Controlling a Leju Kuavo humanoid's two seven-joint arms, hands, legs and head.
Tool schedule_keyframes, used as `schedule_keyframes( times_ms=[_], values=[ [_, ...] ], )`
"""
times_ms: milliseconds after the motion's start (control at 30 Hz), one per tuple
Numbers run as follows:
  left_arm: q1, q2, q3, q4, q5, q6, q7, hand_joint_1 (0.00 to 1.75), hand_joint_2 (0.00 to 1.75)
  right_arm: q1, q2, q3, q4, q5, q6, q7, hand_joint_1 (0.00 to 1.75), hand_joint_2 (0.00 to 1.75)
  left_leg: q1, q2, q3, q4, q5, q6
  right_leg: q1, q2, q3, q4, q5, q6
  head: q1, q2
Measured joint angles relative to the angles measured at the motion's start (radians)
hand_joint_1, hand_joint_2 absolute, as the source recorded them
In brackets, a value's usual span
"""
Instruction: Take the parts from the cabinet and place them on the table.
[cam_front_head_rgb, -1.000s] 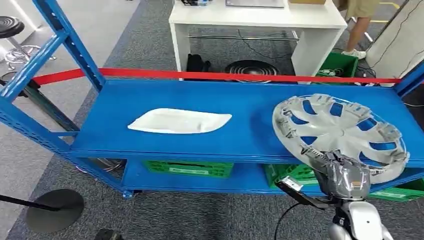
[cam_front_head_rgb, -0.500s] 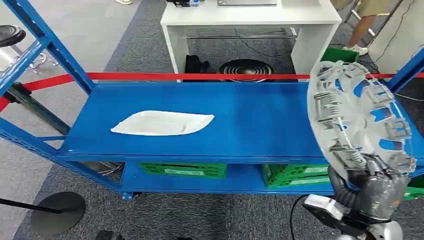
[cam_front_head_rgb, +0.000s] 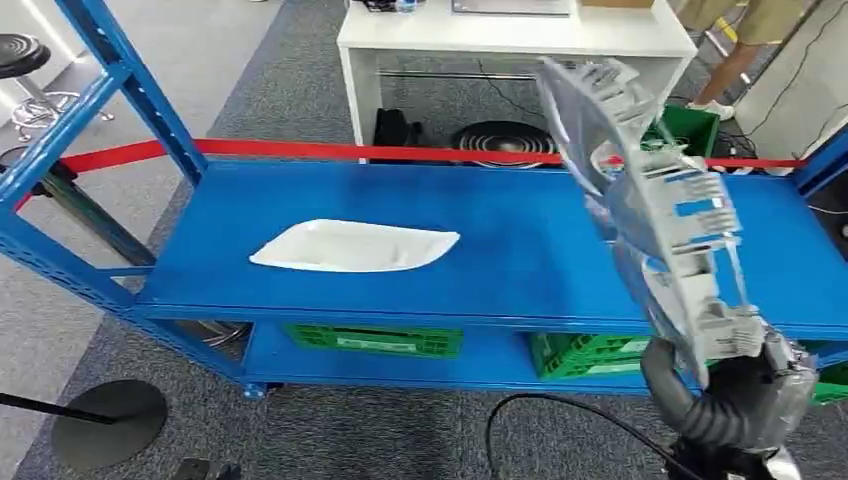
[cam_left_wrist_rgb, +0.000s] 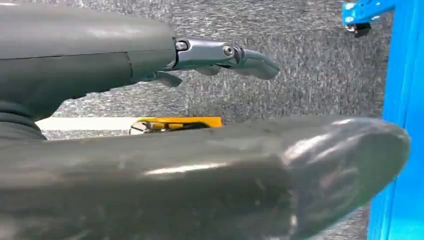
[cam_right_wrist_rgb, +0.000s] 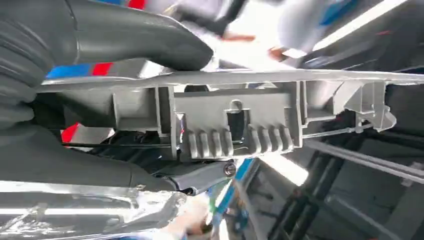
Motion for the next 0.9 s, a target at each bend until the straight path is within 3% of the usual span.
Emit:
schedule_keyframes(
  times_ms=[67,100,133,233,267,300,333,400,433,467,533,600,633,767,800,867,900],
  values=[
    [-0.003,0.0,0.002,0.0,-0.001,0.0,-0.011,0.0,0.0,-0.025,-0.003,0.025,-0.028,-0.111,0.108,-0.008,1.75,1.75,0.003,0.0,0.01,0.001,-0.006,-0.009,-0.001,0.0,0.087,-0.176,0.095,-0.001,0.0,0.0],
    [-0.003,0.0,0.005,0.0,-0.001,-0.001,-0.015,0.0,0.0,-0.04,-0.003,0.036,-0.038,-0.164,0.158,-0.005,1.75,1.75,0.001,0.0,0.013,0.001,-0.01,-0.015,-0.003,0.0,0.116,-0.238,0.103,0.002,0.0,0.0],
    [-0.006,0.005,0.013,0.0,-0.001,-0.002,-0.016,0.0,0.0,-0.057,-0.003,0.057,-0.046,-0.291,0.274,0.008,1.75,1.75,-0.006,0.0,0.008,0.01,-0.009,-0.021,-0.001,0.004,0.13,-0.257,0.098,-0.003,0.003,0.0],
    [-0.006,0.006,0.024,0.0,-0.004,-0.002,-0.014,0.0,0.0,-0.09,-0.003,0.101,-0.053,-0.514,0.505,0.048,1.75,1.75,-0.003,0.0,0.001,0.008,0.003,-0.034,0.004,0.005,0.116,-0.244,0.101,-0.017,-0.006,0.0],
    [-0.006,0.008,0.027,0.0,-0.007,0.003,-0.005,0.0,0.0,-0.099,-0.003,0.114,-0.053,-0.566,0.561,0.055,1.75,1.75,-0.003,0.0,0.0,0.008,0.0,-0.038,0.001,0.002,0.116,-0.248,0.104,-0.027,-0.006,0.0],
    [-0.008,0.008,0.029,0.0,-0.01,0.006,0.003,0.0,0.0,-0.112,-0.002,0.124,-0.053,-0.601,0.606,0.06,1.75,1.75,-0.002,0.001,-0.006,0.018,-0.02,-0.044,-0.002,0.0,0.115,-0.25,0.107,-0.035,-0.006,0.0],
    [-0.009,0.007,0.032,0.0,-0.016,0.014,0.024,0.0,0.0,-0.133,0.001,0.139,-0.053,-0.647,0.655,0.068,1.75,1.75,-0.003,0.001,-0.023,0.062,-0.058,-0.049,-0.002,-0.001,0.111,-0.25,0.11,-0.042,-0.01,0.0],
    [-0.013,0.007,0.037,0.0,-0.029,0.026,0.097,0.0,0.0,-0.166,0.011,0.166,-0.052,-0.731,0.745,0.091,1.75,1.75,-0.002,0.001,-0.087,0.215,-0.14,-0.053,0.001,-0.003,0.1,-0.25,0.117,-0.052,-0.012,0.0],
    [-0.014,0.007,0.039,0.0,-0.034,0.031,0.147,0.0,0.0,-0.173,0.018,0.174,-0.05,-0.778,0.791,0.103,1.75,1.75,-0.003,0.001,-0.115,0.284,-0.166,-0.053,0.002,-0.005,0.095,-0.25,0.12,-0.055,-0.012,0.0],
    [-0.014,0.008,0.04,0.0,-0.043,0.035,0.191,0.0,0.0,-0.178,0.025,0.179,-0.046,-0.816,0.834,0.114,1.75,1.75,-0.003,0.001,-0.122,0.306,-0.167,-0.053,0.003,-0.006,0.091,-0.25,0.125,-0.056,-0.012,0.0],
    [-0.012,0.008,0.04,0.0,-0.06,0.045,0.251,0.0,0.0,-0.193,0.033,0.193,-0.04,-0.855,0.898,0.134,1.75,1.75,-0.003,0.001,-0.073,0.233,-0.112,-0.048,0.003,-0.005,0.081,-0.25,0.134,-0.052,-0.013,0.0],
    [-0.018,0.008,0.04,0.0,-0.071,0.048,0.283,0.0,0.0,-0.203,0.037,0.202,-0.035,-0.838,0.942,0.149,1.75,1.75,-0.002,0.002,0.029,0.067,-0.046,-0.042,0.002,-0.004,0.076,-0.249,0.144,-0.042,-0.013,0.0],
    [-0.022,0.008,0.04,0.0,-0.074,0.048,0.293,0.0,0.0,-0.205,0.037,0.205,-0.032,-0.815,0.956,0.151,1.75,1.75,-0.004,0.001,0.058,0.008,-0.048,-0.04,0.009,-0.004,0.073,-0.245,0.147,-0.036,-0.014,0.0],
    [-0.02,0.008,0.041,0.0,-0.09,0.048,0.307,0.0,0.0,-0.215,0.034,0.228,0.01,-0.727,0.989,0.136,1.75,1.75,-0.007,0.0,0.045,0.001,-0.03,-0.013,0.006,-0.005,0.07,-0.261,0.179,-0.011,-0.015,0.0],
    [-0.021,0.008,0.041,0.0,-0.092,0.047,0.308,0.0,0.0,-0.215,0.031,0.229,0.015,-0.716,0.989,0.13,1.75,1.75,-0.001,0.005,0.039,-0.004,-0.021,-0.007,0.004,-0.003,0.058,-0.253,0.164,-0.007,-0.014,0.0],
    [-0.024,0.011,0.042,0.0,-0.097,0.047,0.309,0.0,0.0,-0.224,0.029,0.236,0.021,-0.686,0.983,0.125,1.75,1.75,-0.001,0.005,0.022,-0.004,-0.005,0.005,0.004,-0.005,0.031,-0.168,0.065,0.0,-0.003,0.0],
    [-0.023,0.012,0.042,0.0,-0.1,0.046,0.309,0.0,0.0,-0.231,0.028,0.241,0.026,-0.665,0.976,0.121,1.75,1.75,-0.002,0.004,0.01,-0.003,0.005,0.004,0.004,-0.005,0.007,-0.076,0.005,0.003,-0.002,0.0]
  ],
)
